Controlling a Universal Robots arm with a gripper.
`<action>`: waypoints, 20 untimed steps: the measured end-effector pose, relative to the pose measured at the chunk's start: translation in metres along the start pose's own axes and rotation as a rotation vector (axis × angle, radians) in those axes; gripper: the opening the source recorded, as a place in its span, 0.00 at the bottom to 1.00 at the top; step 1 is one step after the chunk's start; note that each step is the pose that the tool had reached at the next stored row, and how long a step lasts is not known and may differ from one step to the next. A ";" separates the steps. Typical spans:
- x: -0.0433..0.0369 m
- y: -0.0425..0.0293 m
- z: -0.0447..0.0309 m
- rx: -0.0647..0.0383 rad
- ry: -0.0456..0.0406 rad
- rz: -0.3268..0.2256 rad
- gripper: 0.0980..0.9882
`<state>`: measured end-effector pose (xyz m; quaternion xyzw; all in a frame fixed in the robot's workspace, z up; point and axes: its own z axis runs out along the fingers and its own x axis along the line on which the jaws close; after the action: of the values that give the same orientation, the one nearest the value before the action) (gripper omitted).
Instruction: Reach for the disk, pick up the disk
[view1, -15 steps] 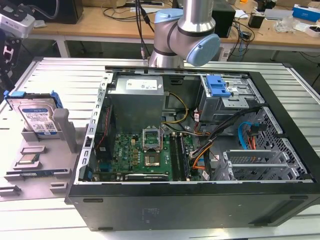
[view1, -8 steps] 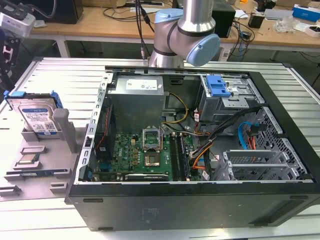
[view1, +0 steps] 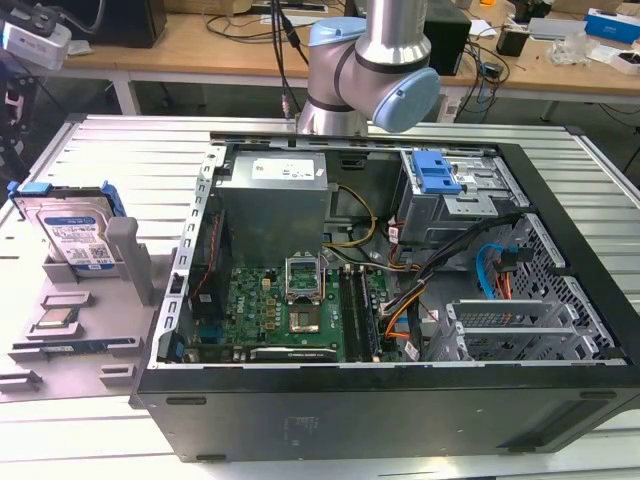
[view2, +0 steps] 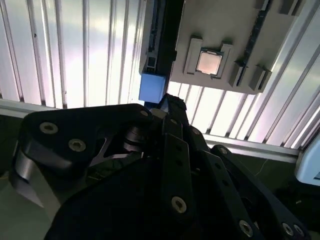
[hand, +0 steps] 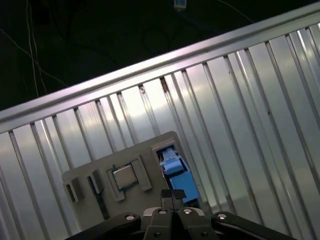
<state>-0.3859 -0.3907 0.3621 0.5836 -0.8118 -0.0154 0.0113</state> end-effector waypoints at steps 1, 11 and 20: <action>0.0000 0.0000 0.0000 0.000 0.0003 -0.008 0.01; 0.0000 0.0000 0.0000 0.000 0.0040 -0.106 0.01; 0.0000 0.0000 0.0000 0.000 0.0075 -0.195 0.01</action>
<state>-0.3859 -0.3907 0.3621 0.6598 -0.7512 -0.0142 0.0128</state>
